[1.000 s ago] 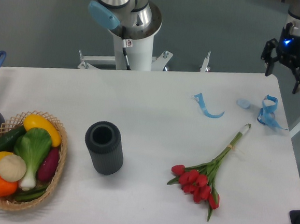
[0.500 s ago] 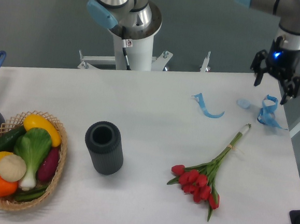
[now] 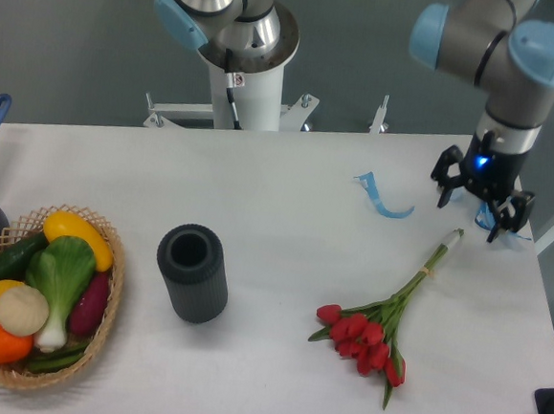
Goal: Pick up the flowers from the table
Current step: 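Lower the open gripper over the green stems of the red tulips, then close the gripper around the tulip stems just above the blooms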
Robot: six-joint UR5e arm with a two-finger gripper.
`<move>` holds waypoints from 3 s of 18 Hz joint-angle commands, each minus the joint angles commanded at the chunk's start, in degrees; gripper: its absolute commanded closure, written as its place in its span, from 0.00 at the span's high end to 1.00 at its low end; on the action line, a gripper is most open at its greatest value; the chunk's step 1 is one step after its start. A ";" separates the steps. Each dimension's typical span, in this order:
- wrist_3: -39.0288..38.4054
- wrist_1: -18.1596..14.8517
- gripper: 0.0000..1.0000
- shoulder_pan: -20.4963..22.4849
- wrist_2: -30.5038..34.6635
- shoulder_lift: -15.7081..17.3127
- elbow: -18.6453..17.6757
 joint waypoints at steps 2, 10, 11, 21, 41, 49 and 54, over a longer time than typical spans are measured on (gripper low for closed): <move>-2.28 0.09 1.00 -0.97 0.00 -0.70 0.00; -10.90 5.27 1.00 -4.05 0.18 -3.78 0.26; -10.64 5.36 1.00 -4.05 0.18 -3.96 0.26; -10.99 5.36 1.00 -4.49 -0.88 -7.30 0.44; -10.91 10.02 0.99 -7.65 -0.44 -12.14 -0.09; -11.69 9.84 0.50 -7.65 -0.44 -11.70 0.35; -13.45 9.84 0.34 -7.65 -0.53 -11.26 0.44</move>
